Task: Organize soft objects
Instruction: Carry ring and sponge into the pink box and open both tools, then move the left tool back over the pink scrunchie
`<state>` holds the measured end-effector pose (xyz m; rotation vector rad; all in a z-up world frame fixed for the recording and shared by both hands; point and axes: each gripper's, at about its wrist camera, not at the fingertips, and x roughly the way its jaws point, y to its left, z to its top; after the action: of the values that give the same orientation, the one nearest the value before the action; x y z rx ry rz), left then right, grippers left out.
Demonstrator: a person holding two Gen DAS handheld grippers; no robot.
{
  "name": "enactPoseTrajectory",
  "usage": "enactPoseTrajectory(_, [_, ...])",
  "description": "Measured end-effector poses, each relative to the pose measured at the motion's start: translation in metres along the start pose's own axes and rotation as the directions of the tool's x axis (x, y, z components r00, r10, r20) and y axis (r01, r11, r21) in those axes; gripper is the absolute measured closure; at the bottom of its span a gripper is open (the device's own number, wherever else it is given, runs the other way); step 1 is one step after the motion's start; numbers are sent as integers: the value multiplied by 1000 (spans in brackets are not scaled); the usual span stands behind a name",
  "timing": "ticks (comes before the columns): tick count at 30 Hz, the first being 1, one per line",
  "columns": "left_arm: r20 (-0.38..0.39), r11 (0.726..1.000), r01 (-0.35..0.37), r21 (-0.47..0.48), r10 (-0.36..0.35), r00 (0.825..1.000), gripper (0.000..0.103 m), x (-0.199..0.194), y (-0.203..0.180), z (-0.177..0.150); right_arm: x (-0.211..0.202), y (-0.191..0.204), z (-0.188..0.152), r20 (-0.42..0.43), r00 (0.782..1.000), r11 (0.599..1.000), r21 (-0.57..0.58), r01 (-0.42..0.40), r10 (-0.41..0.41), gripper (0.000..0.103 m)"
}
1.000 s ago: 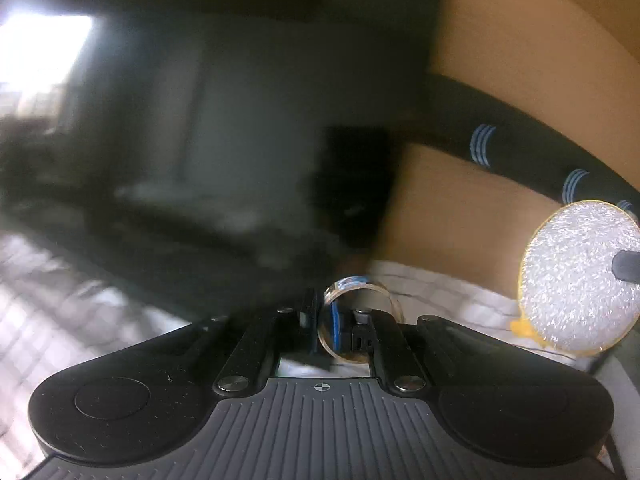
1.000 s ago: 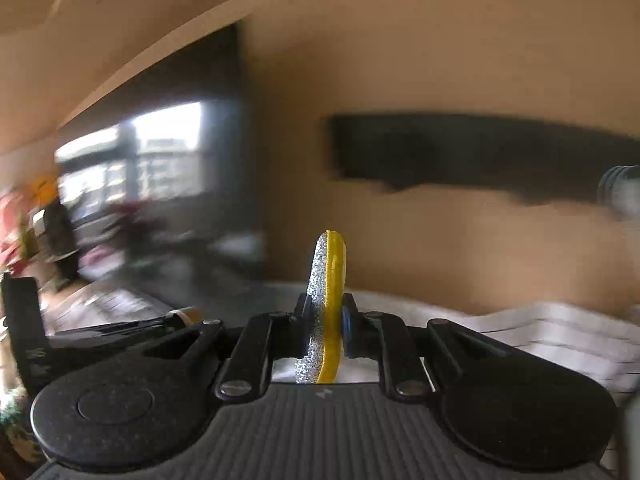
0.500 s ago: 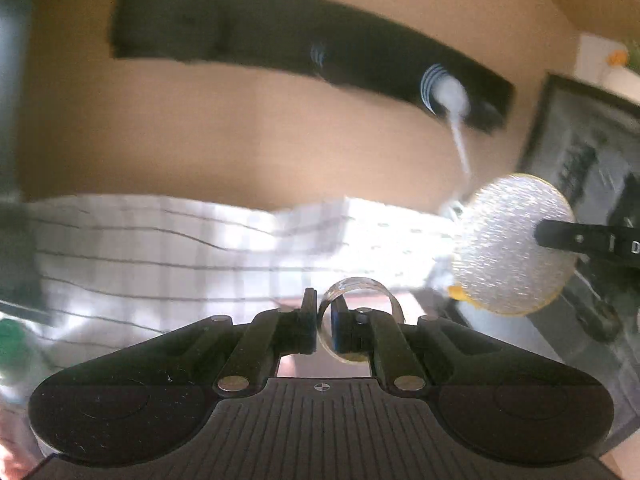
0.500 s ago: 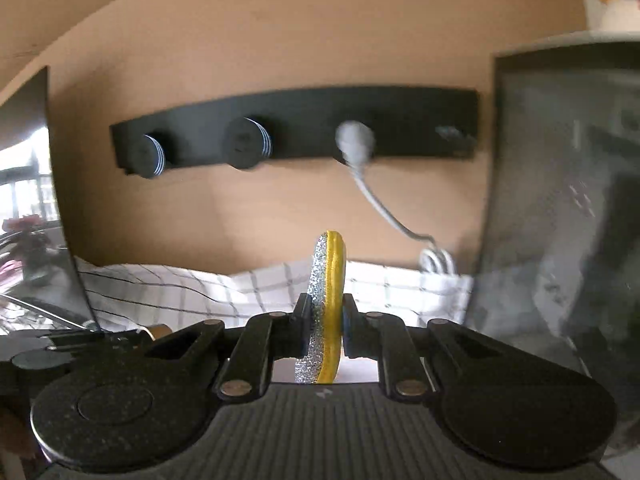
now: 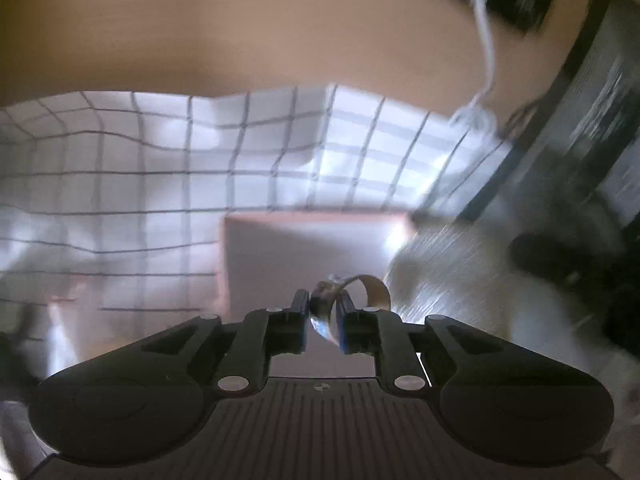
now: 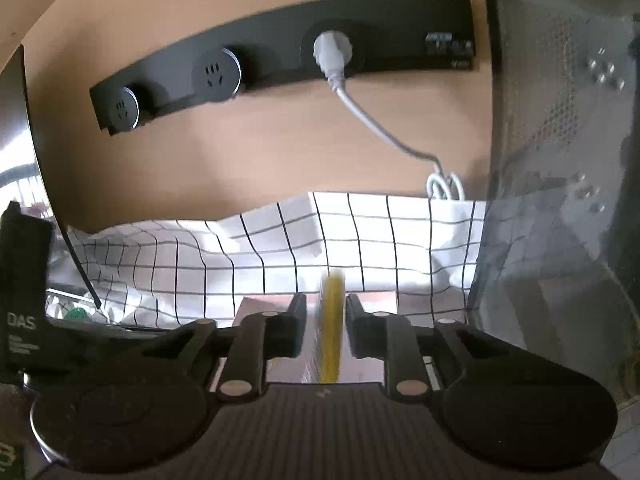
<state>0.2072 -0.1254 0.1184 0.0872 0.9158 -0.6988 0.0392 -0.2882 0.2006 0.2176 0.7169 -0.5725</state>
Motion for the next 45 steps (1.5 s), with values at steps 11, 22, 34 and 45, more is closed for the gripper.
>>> enactPoseTrajectory(11, [18,996,78,38,-79,997,86,-18,22,0,3,-1,-23,-41,999,1000,-7,2,-3,59])
enactPoseTrajectory(22, [179,995,101,-21,-96,979,86,-78,64,-5,-16,61,-91,-122,990,969,-230,-95,68,46])
enactPoseTrajectory(34, [268,960,-144,-239,208,941,86,-141,176,-89,-2,173,-142,-244,949,856,-427,-292,202,40])
enactPoseTrajectory(45, [141,839,-248,-485,355,924,86,-154,270,-181,16,233,-170,-333,916,775,-508,-375,225,36])
